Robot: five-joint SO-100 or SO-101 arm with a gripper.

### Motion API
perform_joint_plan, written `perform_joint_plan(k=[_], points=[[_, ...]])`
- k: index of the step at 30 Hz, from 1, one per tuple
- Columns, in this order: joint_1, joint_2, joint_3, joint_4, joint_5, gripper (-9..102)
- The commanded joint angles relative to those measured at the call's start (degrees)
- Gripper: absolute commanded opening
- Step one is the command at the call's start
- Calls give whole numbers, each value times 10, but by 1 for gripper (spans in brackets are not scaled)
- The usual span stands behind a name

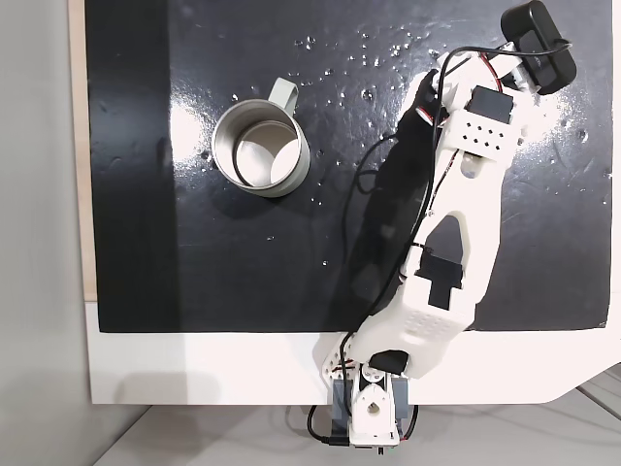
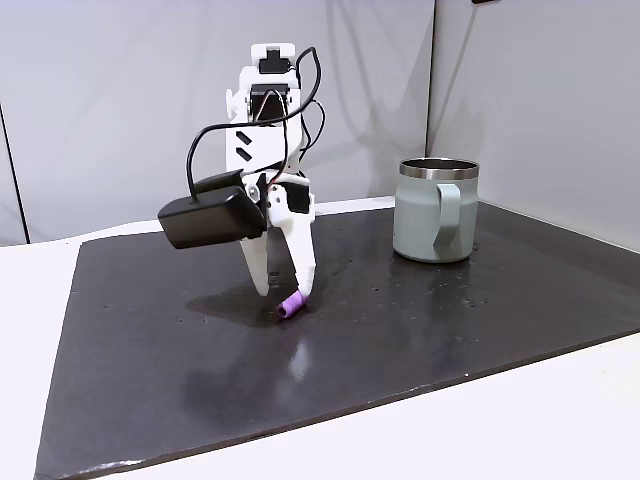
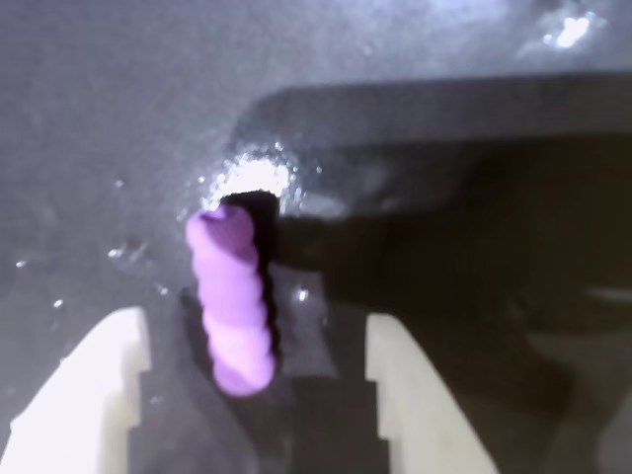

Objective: Grasp a pengrip and put it in the cup.

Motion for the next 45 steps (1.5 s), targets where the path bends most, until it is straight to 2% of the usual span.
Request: perform_joint_plan(k=[1,8,20,27,38,45], points=[[-16,-6,-56,-18,-14,26],[-27,-38,-76,-18,-19,22],[-30,-58,-76,-7,-38,7],[-30,-60,-76,12,-36,3],[-54,82,-74,126,100,2],[-99,199,-101,236,203,2]])
